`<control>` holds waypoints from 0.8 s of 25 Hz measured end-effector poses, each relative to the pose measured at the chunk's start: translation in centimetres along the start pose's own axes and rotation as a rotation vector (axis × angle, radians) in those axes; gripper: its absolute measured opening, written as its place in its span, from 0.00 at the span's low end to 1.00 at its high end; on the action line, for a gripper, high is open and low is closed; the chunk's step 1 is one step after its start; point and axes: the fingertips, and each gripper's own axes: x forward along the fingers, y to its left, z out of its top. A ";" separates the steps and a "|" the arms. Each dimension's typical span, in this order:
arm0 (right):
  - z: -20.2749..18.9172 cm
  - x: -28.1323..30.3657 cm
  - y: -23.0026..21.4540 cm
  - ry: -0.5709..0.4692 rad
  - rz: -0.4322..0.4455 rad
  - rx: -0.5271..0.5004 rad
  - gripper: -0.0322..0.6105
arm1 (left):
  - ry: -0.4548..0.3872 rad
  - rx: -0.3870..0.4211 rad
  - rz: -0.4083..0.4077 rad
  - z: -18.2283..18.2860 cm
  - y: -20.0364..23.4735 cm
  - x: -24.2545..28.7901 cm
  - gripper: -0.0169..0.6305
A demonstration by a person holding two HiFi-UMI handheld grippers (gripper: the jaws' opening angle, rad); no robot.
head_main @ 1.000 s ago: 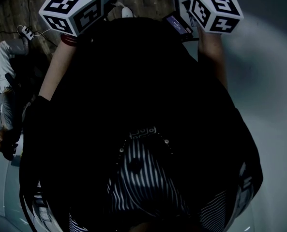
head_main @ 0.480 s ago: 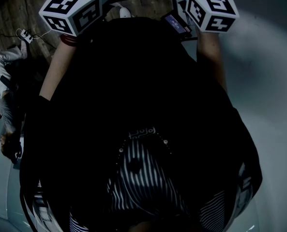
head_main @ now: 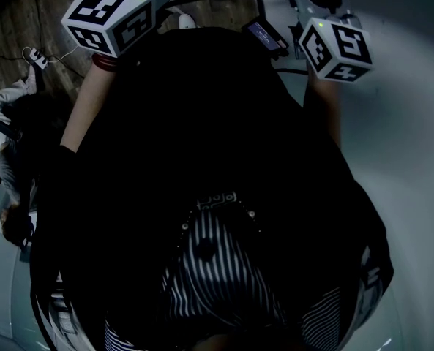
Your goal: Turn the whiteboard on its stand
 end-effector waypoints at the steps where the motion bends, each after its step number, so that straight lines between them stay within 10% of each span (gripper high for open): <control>1: 0.6 -0.9 0.0 -0.031 -0.011 -0.003 0.27 | -0.002 0.004 -0.012 0.0 -0.1 0.1 0.02; 3: 2.0 -2.3 0.7 -0.109 0.001 -0.036 0.05 | -0.008 0.009 -0.028 0.1 -0.3 0.1 0.02; 20: 2.1 2.3 9.5 -0.208 0.413 0.019 0.05 | -0.120 -0.006 0.069 0.2 0.6 -1.8 0.02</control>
